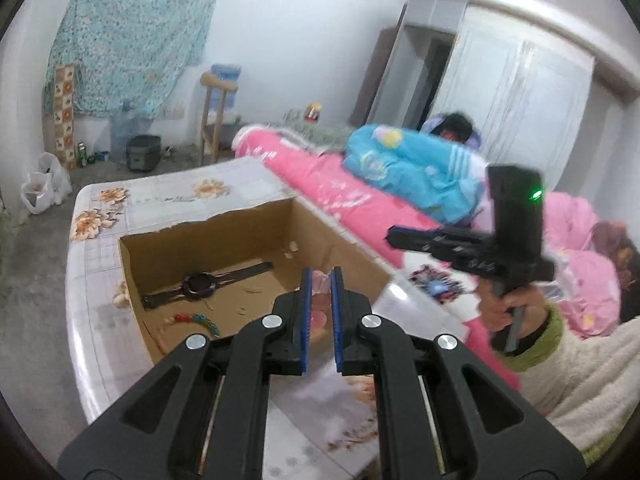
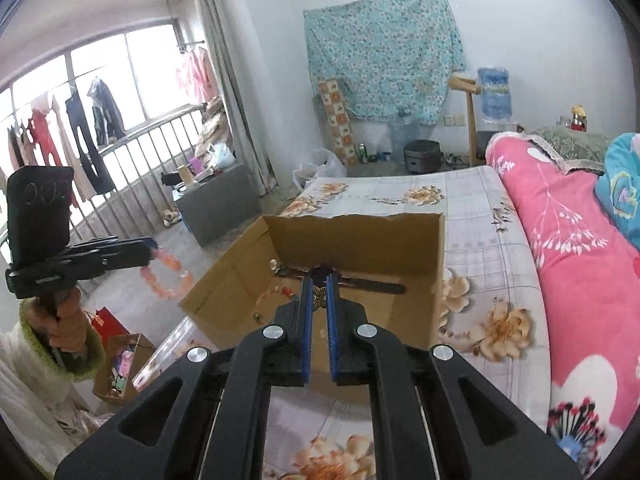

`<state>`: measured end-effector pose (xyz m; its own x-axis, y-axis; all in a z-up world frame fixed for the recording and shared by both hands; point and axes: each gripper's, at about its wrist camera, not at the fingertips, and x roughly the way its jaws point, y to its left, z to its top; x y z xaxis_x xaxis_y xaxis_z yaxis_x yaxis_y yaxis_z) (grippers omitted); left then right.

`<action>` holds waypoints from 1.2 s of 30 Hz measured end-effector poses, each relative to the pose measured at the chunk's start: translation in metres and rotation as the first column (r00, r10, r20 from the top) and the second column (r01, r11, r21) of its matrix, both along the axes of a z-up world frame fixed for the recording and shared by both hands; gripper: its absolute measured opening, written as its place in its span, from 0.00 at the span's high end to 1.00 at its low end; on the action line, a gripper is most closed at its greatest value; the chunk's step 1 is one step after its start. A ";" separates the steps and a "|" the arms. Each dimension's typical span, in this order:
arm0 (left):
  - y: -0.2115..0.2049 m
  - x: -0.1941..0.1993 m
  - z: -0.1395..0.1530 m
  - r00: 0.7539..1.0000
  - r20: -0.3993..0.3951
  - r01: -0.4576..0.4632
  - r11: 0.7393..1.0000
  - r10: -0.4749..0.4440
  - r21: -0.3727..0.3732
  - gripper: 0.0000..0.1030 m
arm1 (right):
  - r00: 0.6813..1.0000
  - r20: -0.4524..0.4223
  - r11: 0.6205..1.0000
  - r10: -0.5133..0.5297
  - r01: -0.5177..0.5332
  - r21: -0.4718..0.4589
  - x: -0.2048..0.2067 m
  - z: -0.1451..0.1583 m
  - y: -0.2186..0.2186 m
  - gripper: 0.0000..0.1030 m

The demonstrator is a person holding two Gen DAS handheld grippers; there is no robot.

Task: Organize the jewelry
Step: 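Carry the bracelet and butterfly charm over the box with both grippers, then open the left gripper to drop the bracelet while the right releases the butterfly charm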

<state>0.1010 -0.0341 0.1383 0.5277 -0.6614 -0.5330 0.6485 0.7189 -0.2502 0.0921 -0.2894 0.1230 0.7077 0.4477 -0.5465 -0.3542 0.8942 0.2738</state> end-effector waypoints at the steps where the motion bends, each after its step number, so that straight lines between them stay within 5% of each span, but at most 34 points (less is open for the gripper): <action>1: -0.008 0.015 -0.005 1.000 -0.026 -0.003 0.999 0.004 0.032 0.92 | 0.999 -0.031 1.000 0.010 -0.010 0.006 0.011 -0.003 -0.003 0.93; 5: -0.024 0.058 -0.030 0.987 -0.158 0.006 0.993 0.012 0.114 0.92 | 0.991 -0.131 0.999 0.028 -0.030 -0.018 0.046 -0.019 -0.007 0.93; 13: -0.055 0.135 -0.089 0.907 -0.422 0.061 0.987 0.008 0.149 0.92 | 0.967 -0.250 0.995 0.052 -0.073 -0.074 0.093 -0.043 -0.005 0.93; 26: -0.169 0.208 -0.149 0.839 -0.543 0.182 0.940 0.005 0.290 0.92 | 0.978 -0.208 0.999 0.010 -0.018 -0.035 0.108 -0.040 -0.037 0.93; 30: -0.174 0.214 -0.163 0.804 -0.594 0.187 0.946 0.008 0.266 0.86 | 0.973 -0.230 1.000 0.000 -0.007 -0.031 0.110 -0.048 -0.045 0.93; 36: -0.153 0.207 -0.140 0.825 -0.564 0.152 0.966 -0.007 0.211 0.66 | 0.965 -0.260 0.999 0.024 -0.029 -0.015 0.112 -0.051 -0.041 0.93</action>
